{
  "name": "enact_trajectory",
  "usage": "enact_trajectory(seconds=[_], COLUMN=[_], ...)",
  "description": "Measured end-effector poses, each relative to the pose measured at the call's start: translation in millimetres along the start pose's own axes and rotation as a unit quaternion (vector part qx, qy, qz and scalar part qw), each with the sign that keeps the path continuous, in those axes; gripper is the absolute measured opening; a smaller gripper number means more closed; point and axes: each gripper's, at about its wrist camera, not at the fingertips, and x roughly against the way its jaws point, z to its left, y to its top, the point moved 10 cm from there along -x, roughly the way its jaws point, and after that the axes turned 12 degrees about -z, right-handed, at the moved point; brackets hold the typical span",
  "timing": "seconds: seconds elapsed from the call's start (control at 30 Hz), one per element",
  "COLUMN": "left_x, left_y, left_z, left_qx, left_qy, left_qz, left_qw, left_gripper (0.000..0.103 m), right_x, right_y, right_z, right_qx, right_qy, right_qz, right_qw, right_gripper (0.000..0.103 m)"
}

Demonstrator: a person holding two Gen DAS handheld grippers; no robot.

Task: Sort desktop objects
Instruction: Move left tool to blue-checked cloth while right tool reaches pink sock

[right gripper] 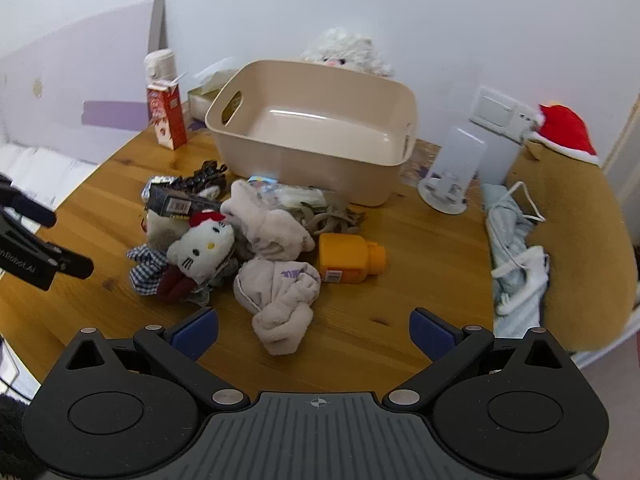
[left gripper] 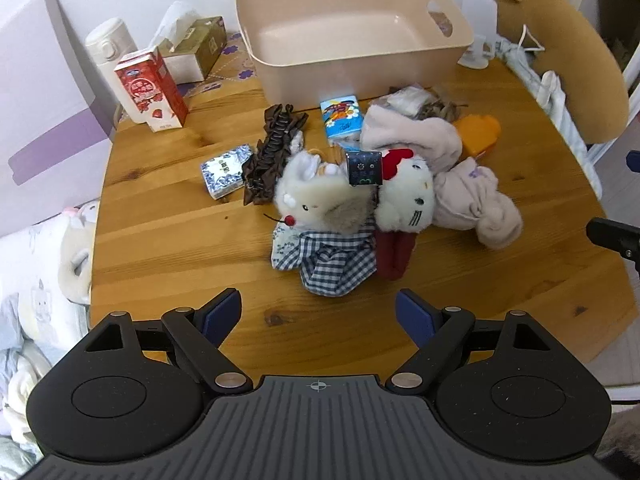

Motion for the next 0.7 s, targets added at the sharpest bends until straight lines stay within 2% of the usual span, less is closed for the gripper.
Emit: enact_trajectory(seconds=[0.37,0.7], left_x=[-49,-84], left_y=[8,-8], left_z=[-2,8], left_qx=[0.025,0.038], left_qy=[0.001,0.017], left_qz=[0.005,0.013], left_qw=[0.9997,0.999], left_gripper=[0.085,0.085], right_x=[-52,-95], right_y=[-14,-31], right_z=[1,8], right_qx=[0.009,0.025], right_qy=[0.046,0.084], right_qz=[0.033,0.062], right_qw=[0.998,0.994], right_gripper=[0.103,0.103])
